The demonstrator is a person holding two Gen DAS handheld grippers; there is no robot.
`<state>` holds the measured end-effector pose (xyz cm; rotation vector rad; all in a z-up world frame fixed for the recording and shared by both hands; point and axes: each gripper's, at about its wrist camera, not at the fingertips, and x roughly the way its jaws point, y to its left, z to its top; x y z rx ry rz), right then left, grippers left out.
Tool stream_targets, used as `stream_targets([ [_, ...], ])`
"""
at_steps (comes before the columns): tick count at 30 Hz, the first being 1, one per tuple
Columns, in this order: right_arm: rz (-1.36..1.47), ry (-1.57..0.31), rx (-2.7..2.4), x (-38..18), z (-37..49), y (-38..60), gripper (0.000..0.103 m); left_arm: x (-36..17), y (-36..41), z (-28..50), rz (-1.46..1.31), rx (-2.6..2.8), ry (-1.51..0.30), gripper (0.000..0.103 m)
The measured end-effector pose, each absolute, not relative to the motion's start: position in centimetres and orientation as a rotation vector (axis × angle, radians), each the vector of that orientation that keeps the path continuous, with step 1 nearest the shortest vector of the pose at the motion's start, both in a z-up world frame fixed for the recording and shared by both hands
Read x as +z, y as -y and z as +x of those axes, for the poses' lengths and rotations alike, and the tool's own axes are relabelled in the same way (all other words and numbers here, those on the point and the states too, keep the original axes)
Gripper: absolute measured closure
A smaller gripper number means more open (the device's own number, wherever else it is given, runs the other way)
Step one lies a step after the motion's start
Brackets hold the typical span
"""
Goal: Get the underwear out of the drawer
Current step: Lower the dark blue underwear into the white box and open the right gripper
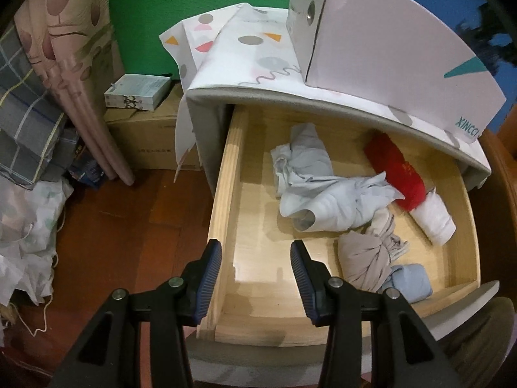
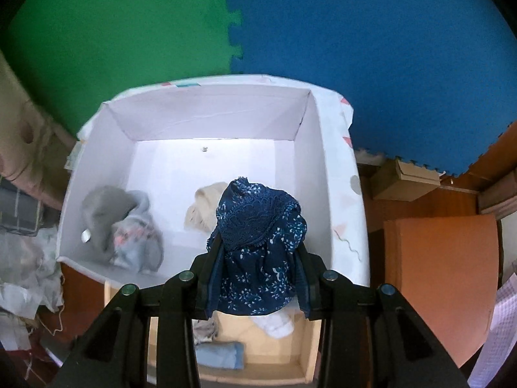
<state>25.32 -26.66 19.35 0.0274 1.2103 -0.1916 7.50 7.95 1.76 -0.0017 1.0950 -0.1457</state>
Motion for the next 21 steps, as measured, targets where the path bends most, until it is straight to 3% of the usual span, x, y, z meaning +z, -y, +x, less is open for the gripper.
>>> stream_targets([
  [4, 0.048, -1.256, -0.206, 16.8, 27.3, 26.9, 0.067, 1.4, -8.0, 7.8, -0.011, -0.145, -1.117, 0.058],
  [8, 0.018, -1.293, -0.205, 14.6, 27.9, 26.8, 0.055, 1.3, -8.1, 7.8, -0.019, -0.148, -1.118, 0.058],
  [10, -0.016, -1.296, -0.196, 14.1, 27.8, 26.5, 0.054, 1.2, -8.0, 7.9, -0.02, -0.154, -1.126, 0.058],
  [16, -0.004, -1.258, -0.175, 16.6, 26.2, 26.4, 0.042, 0.9, -7.8, 8.0, -0.013, -0.155, -1.138, 0.058],
  [21, 0.003, -1.241, -0.149, 19.1, 23.1, 25.9, 0.042, 0.6, -7.6, 8.1, -0.005, -0.151, -1.155, 0.058],
])
